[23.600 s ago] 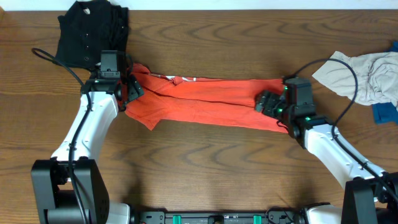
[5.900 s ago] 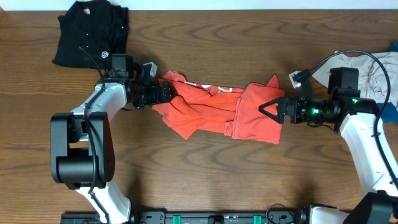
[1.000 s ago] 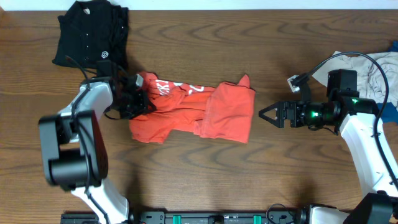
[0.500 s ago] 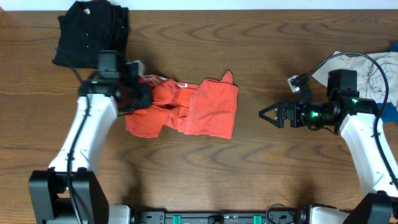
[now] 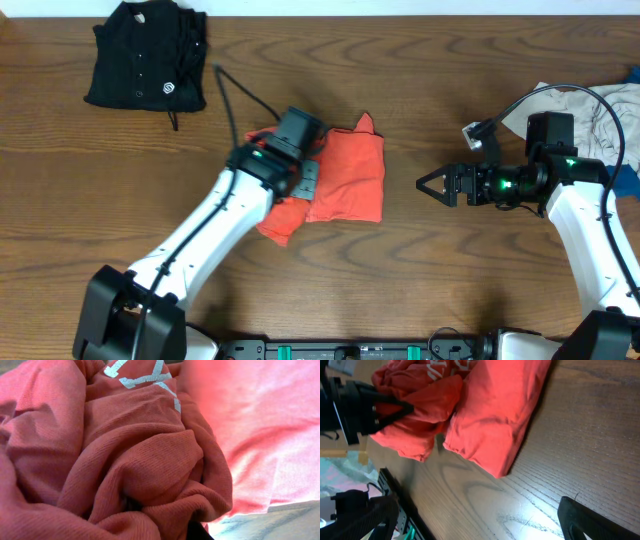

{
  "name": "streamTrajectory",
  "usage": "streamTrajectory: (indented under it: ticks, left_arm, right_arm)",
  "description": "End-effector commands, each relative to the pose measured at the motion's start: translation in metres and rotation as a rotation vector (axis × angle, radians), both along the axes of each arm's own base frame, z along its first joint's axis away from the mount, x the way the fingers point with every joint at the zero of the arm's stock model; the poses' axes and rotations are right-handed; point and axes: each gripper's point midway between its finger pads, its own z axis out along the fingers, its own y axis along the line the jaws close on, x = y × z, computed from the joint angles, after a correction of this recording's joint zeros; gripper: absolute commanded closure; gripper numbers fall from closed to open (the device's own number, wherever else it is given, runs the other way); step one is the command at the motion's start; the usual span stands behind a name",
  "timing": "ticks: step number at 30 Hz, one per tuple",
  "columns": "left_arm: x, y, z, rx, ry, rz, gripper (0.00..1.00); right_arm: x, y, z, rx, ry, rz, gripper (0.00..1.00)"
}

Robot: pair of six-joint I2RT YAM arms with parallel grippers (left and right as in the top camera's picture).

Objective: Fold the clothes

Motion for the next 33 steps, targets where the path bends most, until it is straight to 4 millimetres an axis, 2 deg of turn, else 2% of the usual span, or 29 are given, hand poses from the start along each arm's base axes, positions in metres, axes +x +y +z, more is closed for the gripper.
streamTrajectory:
  ticks: [1, 7, 16, 26, 33]
  left_arm:
    - [0.002, -0.002, 0.008, 0.086, -0.089, 0.007, 0.93]
    - [0.004, -0.03, 0.016, 0.058, -0.16, -0.047, 0.9]
    - [0.026, -0.053, 0.025, -0.022, -0.26, -0.047, 0.89]
    - [0.027, -0.062, -0.003, 0.009, -0.217, -0.067, 0.9]
    - [0.015, -0.094, 0.001, 0.017, -0.266, -0.188, 0.89]
  right_arm:
    - [-0.002, 0.005, 0.006, 0.0, -0.035, 0.031, 0.01]
    - [-0.003, 0.005, 0.006, 0.001, -0.031, 0.032, 0.01]
    - [-0.009, 0.015, 0.005, 0.002, -0.019, 0.066, 0.01]
    - [-0.013, 0.026, 0.005, 0.001, -0.021, 0.103, 0.01]
    - [-0.012, 0.022, 0.001, -0.026, -0.017, 0.095, 0.01]
